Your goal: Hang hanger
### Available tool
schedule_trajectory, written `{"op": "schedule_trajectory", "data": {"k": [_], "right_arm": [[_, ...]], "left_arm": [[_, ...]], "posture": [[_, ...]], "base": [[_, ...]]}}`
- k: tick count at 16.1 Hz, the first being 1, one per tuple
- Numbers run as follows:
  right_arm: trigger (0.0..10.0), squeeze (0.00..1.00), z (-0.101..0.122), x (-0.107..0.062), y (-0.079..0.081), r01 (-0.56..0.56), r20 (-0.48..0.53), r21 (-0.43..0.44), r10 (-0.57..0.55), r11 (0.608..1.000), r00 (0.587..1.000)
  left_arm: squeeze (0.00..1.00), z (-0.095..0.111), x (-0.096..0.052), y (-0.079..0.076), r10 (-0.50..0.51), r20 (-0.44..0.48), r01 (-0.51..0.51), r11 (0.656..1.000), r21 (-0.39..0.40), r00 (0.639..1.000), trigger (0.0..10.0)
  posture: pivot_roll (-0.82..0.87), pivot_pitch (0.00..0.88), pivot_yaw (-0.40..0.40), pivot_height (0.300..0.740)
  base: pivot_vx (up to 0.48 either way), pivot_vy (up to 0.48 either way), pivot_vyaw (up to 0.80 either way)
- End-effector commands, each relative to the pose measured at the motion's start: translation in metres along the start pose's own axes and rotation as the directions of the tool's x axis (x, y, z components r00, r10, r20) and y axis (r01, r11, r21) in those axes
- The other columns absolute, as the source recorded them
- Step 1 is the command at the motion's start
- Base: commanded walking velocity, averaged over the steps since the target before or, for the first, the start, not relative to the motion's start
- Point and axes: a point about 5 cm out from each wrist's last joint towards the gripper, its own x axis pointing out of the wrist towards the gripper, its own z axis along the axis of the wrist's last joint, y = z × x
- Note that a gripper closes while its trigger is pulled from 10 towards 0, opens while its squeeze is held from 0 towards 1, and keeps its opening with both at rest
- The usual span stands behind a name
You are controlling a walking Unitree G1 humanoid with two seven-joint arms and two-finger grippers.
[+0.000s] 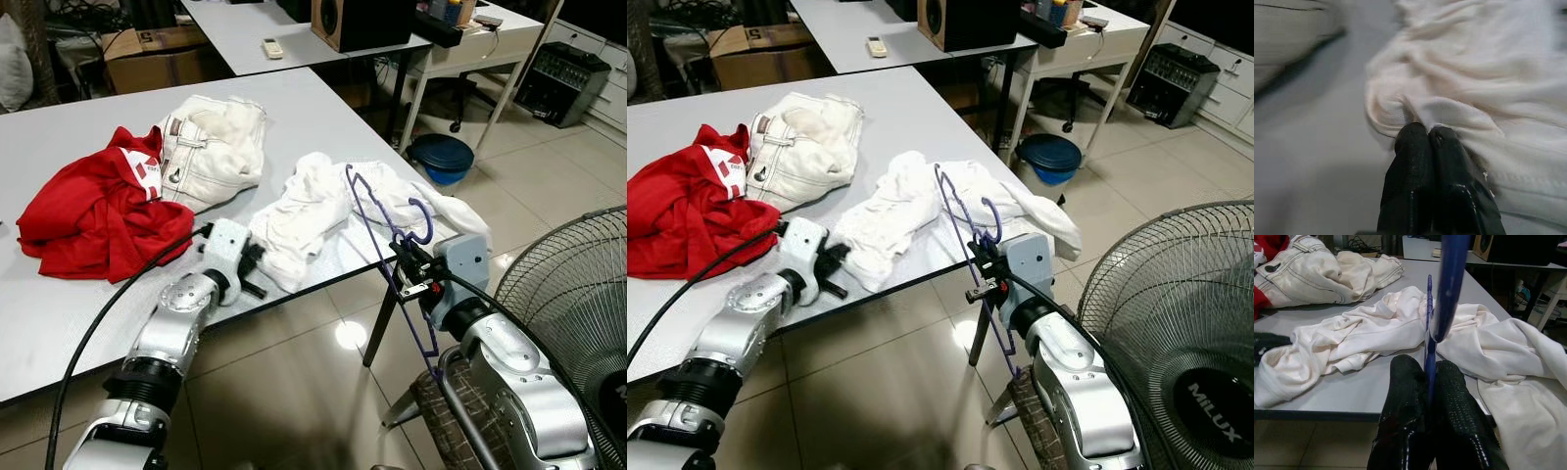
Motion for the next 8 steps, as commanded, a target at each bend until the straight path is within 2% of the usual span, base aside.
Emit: {"op": "schedule_trajectory", "data": {"k": [1, 4, 5, 6, 7, 8], "right_arm": [[10.0, 0.00, 0.004, -0.001, -0.001, 0.000, 0.003, -0.020, 0.000, 1.000, 1.000], [10.0, 0.00, 0.004, -0.002, -0.002, 0.008, -0.003, -0.020, -0.008, 1.000, 1.000], [10.0, 0.00, 0.004, -0.003, -0.002, 0.013, -0.005, -0.020, -0.013, 1.000, 1.000], [10.0, 0.00, 0.004, -0.004, -0.004, 0.026, -0.003, -0.018, -0.026, 1.000, 1.000], [10.0, 0.00, 0.004, -0.005, -0.004, 0.031, -0.001, -0.017, -0.031, 0.999, 1.000], [10.0, 0.00, 0.004, -0.005, -0.005, 0.033, -0.001, -0.017, -0.033, 0.999, 0.999]], "left_arm": [[0.00, -0.010, -0.002, 0.009, 0.068, -0.043, -0.068, 0.998, 0.013, 0.997, 0.0], [0.00, -0.004, 0.000, 0.009, 0.103, 0.016, -0.102, 0.993, -0.054, 0.994, 0.0], [0.00, 0.001, 0.001, 0.008, 0.123, 0.072, -0.110, 0.980, -0.166, 0.990, 0.0], [0.00, 0.013, 0.001, 0.009, 0.163, 0.178, -0.104, 0.948, -0.302, 0.970, 0.0], [0.00, 0.022, -0.001, 0.011, 0.189, 0.255, -0.089, 0.930, -0.357, 0.948, 0.0], [0.00, 0.027, -0.002, 0.011, 0.181, 0.311, -0.073, 0.942, -0.328, 0.933, 0.0]], "posture": [[-0.12, 0.038, -0.021, 0.740], [-0.12, 0.044, -0.021, 0.740], [-0.13, 0.049, -0.022, 0.740], [-0.13, 0.054, -0.026, 0.740], [-0.13, 0.058, -0.031, 0.740], [-0.13, 0.066, -0.038, 0.740]], "base": [[0.000, 0.000, 0.00], [0.000, 0.000, 0.00], [0.000, 0.000, 0.00], [0.000, 0.000, 0.00], [0.000, 0.000, 0.00], [0.000, 0.000, 0.00]]}}
